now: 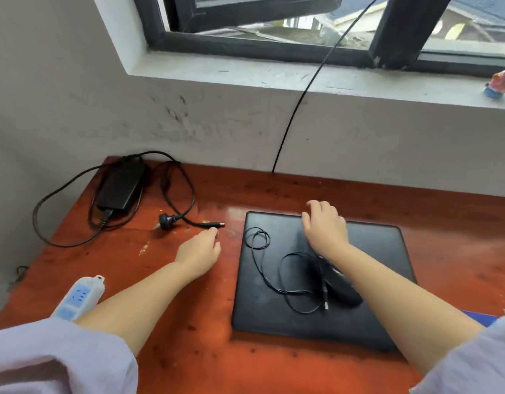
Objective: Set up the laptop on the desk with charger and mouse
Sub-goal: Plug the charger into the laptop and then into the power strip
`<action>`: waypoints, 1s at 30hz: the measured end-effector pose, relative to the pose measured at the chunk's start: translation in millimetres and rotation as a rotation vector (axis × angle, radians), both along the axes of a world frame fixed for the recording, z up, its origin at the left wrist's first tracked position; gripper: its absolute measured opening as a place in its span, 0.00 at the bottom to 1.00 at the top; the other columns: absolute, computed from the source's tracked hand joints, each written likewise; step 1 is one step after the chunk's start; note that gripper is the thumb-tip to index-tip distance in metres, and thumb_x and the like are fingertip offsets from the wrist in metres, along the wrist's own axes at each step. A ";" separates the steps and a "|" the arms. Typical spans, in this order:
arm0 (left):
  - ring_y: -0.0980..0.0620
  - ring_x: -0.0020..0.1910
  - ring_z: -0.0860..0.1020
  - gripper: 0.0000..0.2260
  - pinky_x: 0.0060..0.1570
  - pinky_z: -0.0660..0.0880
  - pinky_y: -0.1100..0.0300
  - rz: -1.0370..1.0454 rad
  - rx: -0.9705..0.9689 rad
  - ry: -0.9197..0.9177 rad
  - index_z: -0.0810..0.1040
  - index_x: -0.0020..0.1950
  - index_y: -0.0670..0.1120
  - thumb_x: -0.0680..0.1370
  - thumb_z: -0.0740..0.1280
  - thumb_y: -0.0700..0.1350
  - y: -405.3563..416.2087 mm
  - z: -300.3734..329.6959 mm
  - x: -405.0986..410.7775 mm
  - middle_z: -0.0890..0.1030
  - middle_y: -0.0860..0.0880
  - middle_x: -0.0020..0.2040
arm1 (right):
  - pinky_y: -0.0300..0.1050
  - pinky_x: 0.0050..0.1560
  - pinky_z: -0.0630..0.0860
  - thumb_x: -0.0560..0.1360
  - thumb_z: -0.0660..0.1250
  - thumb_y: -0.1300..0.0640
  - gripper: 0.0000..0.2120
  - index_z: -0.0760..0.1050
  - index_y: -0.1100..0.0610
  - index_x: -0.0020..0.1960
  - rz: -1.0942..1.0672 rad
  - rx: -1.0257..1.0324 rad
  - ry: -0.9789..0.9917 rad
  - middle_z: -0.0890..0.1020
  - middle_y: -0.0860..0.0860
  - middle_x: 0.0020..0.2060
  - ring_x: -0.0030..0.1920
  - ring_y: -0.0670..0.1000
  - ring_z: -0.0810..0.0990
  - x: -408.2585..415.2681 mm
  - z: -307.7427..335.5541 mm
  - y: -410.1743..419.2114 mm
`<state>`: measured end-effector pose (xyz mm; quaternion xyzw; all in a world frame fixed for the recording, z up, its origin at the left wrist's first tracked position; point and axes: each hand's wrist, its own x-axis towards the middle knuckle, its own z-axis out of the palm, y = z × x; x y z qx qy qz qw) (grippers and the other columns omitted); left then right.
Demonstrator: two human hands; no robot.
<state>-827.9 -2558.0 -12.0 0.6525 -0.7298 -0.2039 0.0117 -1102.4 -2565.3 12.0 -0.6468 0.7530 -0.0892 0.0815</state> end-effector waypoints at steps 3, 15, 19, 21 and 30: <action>0.44 0.58 0.74 0.12 0.52 0.75 0.48 -0.171 -0.060 -0.010 0.71 0.60 0.45 0.78 0.59 0.46 -22.2 -2.0 17.7 0.76 0.45 0.58 | 0.53 0.53 0.70 0.79 0.54 0.52 0.16 0.68 0.57 0.63 0.026 0.018 0.016 0.74 0.56 0.59 0.58 0.59 0.72 40.6 -6.5 -14.2; 0.42 0.55 0.71 0.13 0.50 0.68 0.50 -0.473 -0.154 -0.147 0.69 0.62 0.44 0.78 0.57 0.41 -77.1 -30.0 33.4 0.73 0.44 0.56 | 0.53 0.50 0.71 0.80 0.49 0.48 0.18 0.72 0.59 0.52 0.196 0.304 0.038 0.77 0.58 0.51 0.53 0.61 0.75 91.7 -40.7 -76.0; 0.41 0.49 0.74 0.09 0.45 0.68 0.50 -0.420 -0.223 -0.082 0.74 0.54 0.42 0.77 0.59 0.37 -80.7 -42.0 34.8 0.76 0.42 0.50 | 0.49 0.41 0.67 0.80 0.48 0.45 0.22 0.74 0.58 0.45 0.259 0.294 0.038 0.78 0.58 0.45 0.47 0.61 0.77 88.9 -52.6 -89.1; 0.41 0.49 0.74 0.09 0.46 0.69 0.51 -0.405 -0.223 -0.024 0.75 0.55 0.41 0.76 0.60 0.37 -79.4 -45.7 31.6 0.76 0.43 0.50 | 0.48 0.41 0.67 0.80 0.46 0.44 0.25 0.74 0.58 0.40 0.247 0.301 -0.003 0.77 0.57 0.42 0.46 0.61 0.77 86.2 -55.9 -92.2; 0.43 0.46 0.77 0.09 0.50 0.69 0.50 -0.473 -0.221 0.264 0.76 0.56 0.43 0.78 0.60 0.41 -90.6 -22.6 11.2 0.81 0.45 0.45 | 0.47 0.37 0.65 0.80 0.47 0.46 0.25 0.67 0.56 0.30 0.248 0.247 0.014 0.82 0.60 0.39 0.43 0.63 0.78 75.4 -47.3 -100.9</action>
